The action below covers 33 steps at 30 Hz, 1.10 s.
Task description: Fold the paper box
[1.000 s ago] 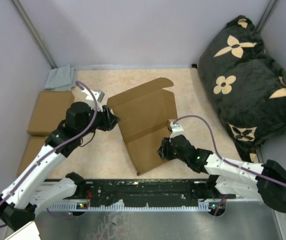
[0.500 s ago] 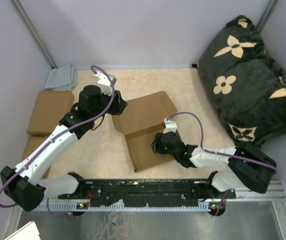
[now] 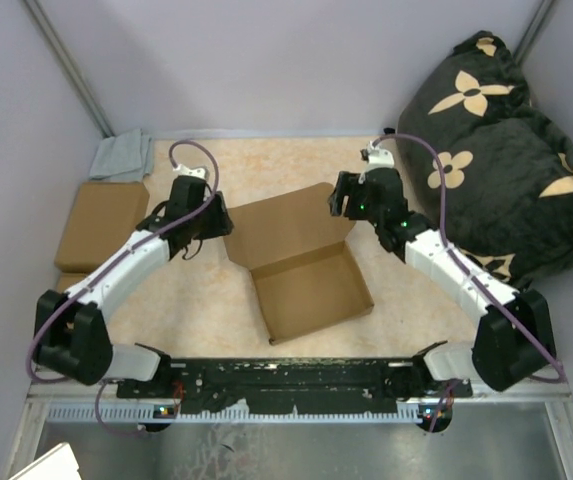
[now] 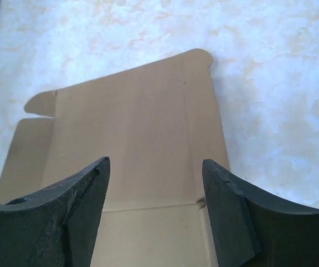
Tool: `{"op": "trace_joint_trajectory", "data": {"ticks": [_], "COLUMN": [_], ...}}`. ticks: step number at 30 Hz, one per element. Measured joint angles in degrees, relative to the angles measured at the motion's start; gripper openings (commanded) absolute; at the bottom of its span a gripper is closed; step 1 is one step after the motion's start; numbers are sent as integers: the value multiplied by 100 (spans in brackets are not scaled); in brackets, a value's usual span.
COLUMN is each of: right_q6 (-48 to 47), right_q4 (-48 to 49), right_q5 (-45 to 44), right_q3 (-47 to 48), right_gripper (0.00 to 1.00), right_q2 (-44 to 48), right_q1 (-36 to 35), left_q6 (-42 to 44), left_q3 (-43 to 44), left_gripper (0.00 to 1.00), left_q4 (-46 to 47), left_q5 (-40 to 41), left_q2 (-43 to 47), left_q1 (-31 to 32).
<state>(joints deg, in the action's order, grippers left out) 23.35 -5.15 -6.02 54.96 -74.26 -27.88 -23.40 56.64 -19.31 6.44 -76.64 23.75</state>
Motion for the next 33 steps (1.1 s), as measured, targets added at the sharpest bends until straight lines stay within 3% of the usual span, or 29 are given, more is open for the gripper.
{"op": "trace_joint_trajectory", "data": {"ticks": [5, 15, 19, 21, 23, 24, 33], "right_q6": [-341, -546, -581, -581, -584, -584, -601], "right_q4": [-570, -835, -822, -802, -813, -815, -876], "right_q5": [433, 896, 938, 957, 977, 992, 1056], "right_q3": [358, 7, -118, -170, -173, -173, -114], "right_gripper": [68, 68, 68, 68, 68, 68, 68], "right_q2": [-367, -326, -208, -153, -149, -149, -245], "right_q1": [256, 256, 258, 262, 269, 284, 498], "left_q6": [-234, -251, -249, -236, -223, -197, 372], "left_q3": [116, 588, 918, 1156, 1351, 1449, 1676], "left_gripper": [58, 52, 37, 24, 4, 0, 0], "left_q4": [-216, -352, -380, -391, -396, -393, -33], "left_q5": [-398, -1279, -1353, -1355, -1353, -1355, -1604], "left_q2": [-772, -1779, -2118, -2337, -2498, -2564, -2485], "left_q1": [-793, -876, -879, -879, -881, -881, -881]}}
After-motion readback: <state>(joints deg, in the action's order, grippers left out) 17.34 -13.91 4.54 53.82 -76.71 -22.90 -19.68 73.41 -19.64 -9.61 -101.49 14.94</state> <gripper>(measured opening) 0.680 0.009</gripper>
